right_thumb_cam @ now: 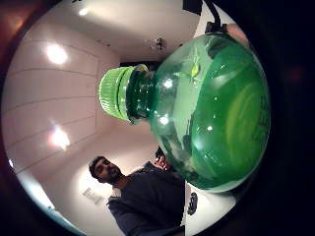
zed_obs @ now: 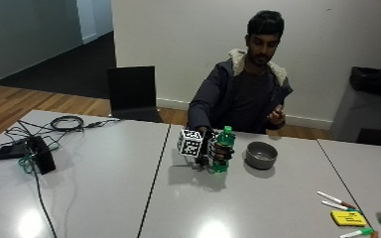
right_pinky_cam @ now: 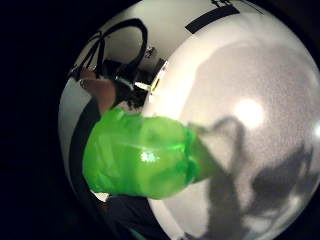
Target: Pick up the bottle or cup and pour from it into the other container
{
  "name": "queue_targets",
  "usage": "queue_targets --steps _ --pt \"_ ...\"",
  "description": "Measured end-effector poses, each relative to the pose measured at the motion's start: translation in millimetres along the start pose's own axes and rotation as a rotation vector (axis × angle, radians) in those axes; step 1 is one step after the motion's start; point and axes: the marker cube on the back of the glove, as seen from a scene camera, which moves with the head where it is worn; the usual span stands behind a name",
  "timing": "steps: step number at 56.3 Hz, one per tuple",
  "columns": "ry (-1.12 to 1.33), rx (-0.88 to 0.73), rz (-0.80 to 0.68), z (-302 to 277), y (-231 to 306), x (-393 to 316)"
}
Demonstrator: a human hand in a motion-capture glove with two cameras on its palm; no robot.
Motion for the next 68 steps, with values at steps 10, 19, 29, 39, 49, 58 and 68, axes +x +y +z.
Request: queue_targets --steps 10,19,29,39,49,58,68 --pt "0.025 0.041 0.002 7.8 17.4 -0.3" --pt "0.483 0.161 -0.08 21.6 30.9 -33.6" --pt "0.966 0.072 -0.081 46.3 40.0 -93.1" --pt "1.061 0.104 -0.129 71.4 44.6 -140.1" --pt "1.287 0.079 -0.205 88.9 48.9 -175.4" --pt "1.571 0.052 -0.289 100.0 36.5 -191.8" --pt "1.832 -0.019 -0.335 129.5 51.2 -188.9"
